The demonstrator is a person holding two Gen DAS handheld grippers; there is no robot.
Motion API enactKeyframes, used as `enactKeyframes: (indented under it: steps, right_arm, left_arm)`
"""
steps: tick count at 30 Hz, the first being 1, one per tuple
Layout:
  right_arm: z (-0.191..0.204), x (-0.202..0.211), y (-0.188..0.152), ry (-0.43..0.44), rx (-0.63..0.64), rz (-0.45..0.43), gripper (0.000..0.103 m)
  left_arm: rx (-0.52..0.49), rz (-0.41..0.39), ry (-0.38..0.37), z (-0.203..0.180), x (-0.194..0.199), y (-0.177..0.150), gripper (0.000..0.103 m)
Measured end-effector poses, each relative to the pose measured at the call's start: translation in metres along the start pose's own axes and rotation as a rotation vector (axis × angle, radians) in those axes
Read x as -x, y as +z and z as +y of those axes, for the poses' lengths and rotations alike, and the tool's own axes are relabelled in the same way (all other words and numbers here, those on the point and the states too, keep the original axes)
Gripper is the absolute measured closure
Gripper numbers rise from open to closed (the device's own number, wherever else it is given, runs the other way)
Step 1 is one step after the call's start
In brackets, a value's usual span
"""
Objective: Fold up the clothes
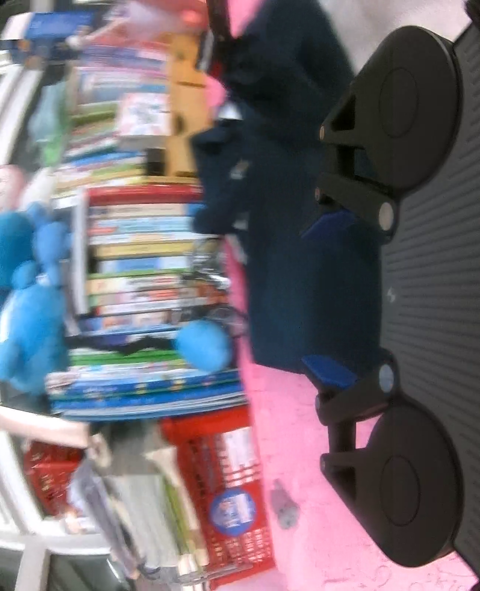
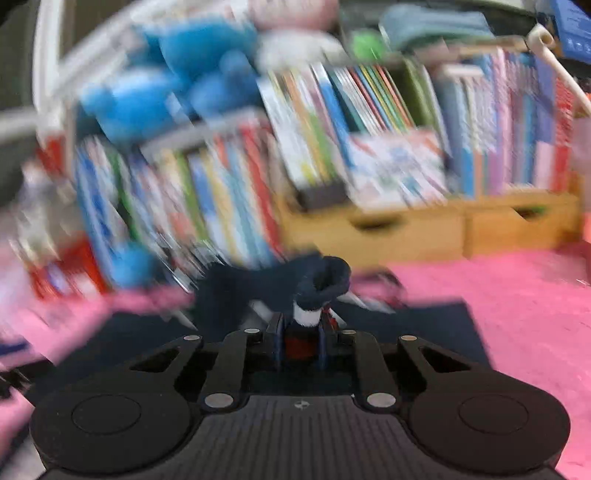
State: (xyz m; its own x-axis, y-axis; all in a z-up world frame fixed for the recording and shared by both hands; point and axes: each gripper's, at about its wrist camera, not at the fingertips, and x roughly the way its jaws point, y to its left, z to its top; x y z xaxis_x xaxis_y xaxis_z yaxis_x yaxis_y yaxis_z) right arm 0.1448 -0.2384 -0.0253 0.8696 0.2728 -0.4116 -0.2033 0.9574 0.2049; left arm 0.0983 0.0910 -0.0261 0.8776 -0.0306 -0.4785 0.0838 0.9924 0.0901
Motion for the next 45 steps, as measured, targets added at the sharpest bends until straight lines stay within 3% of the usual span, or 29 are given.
enactKeyframes:
  steps: [3, 5, 8, 9, 11, 14, 17, 20, 23, 25, 27, 31, 33, 38, 43, 45]
  right_arm:
    - [-0.007, -0.006, -0.016, -0.109, 0.067, 0.073, 0.075]
    - [-0.010, -0.007, -0.024, -0.171, 0.107, 0.113, 0.063]
    - [-0.011, -0.003, -0.026, -0.238, 0.158, 0.153, 0.034]
    - [-0.010, 0.000, -0.025, -0.264, 0.175, 0.151, 0.029]
    - [-0.008, 0.012, -0.021, -0.321, 0.207, 0.128, 0.028]
    - [0.009, 0.028, -0.015, -0.371, 0.227, 0.023, 0.021]
    - [0.039, 0.030, -0.012, -0.219, 0.208, -0.010, 0.022]
    - [0.074, 0.014, -0.016, -0.070, 0.213, 0.042, 0.038]
    - [0.094, -0.012, -0.027, -0.030, 0.246, 0.116, 0.052]
    - [0.093, -0.024, -0.035, -0.050, 0.264, 0.173, 0.062]
    - [0.088, -0.029, -0.044, -0.097, 0.322, 0.209, 0.066]
    - [0.077, -0.020, -0.054, -0.187, 0.505, 0.194, 0.067]
    - [0.071, -0.015, -0.059, -0.232, 0.596, 0.187, 0.075]
    - [0.068, -0.007, -0.083, -0.299, 0.858, 0.129, 0.074]
    - [0.068, -0.010, -0.084, -0.261, 0.850, 0.097, 0.072]
    - [0.070, -0.013, -0.083, -0.251, 0.855, 0.095, 0.072]
  left_arm:
    - [-0.009, 0.051, 0.023, 0.001, -0.010, -0.008, 0.033]
    - [-0.007, 0.074, 0.054, 0.005, -0.012, -0.011, 0.030]
    - [-0.015, 0.085, 0.092, 0.012, -0.009, -0.015, 0.030]
    - [-0.013, 0.074, 0.104, 0.015, -0.004, -0.015, 0.033]
    - [0.006, 0.040, 0.110, 0.017, 0.006, -0.012, 0.033]
    - [0.037, -0.008, 0.032, 0.008, 0.009, -0.001, 0.033]
    - [-0.012, 0.011, 0.021, -0.013, -0.005, 0.002, 0.033]
    - [-0.058, 0.042, 0.024, -0.032, -0.021, 0.001, 0.033]
    - [-0.074, 0.073, 0.042, -0.035, -0.030, -0.004, 0.033]
    - [-0.078, 0.090, 0.042, -0.032, -0.031, -0.004, 0.033]
    - [-0.086, 0.103, 0.036, -0.031, -0.032, -0.004, 0.033]
    - [-0.104, 0.109, 0.032, -0.033, -0.033, -0.004, 0.032]
    - [-0.119, 0.112, 0.027, -0.033, -0.032, -0.004, 0.032]
    - [-0.199, 0.096, -0.013, -0.030, -0.023, -0.010, 0.031]
    - [-0.176, 0.095, -0.041, -0.018, -0.012, -0.014, 0.031]
    - [-0.094, 0.088, -0.067, -0.003, -0.007, -0.012, 0.032]
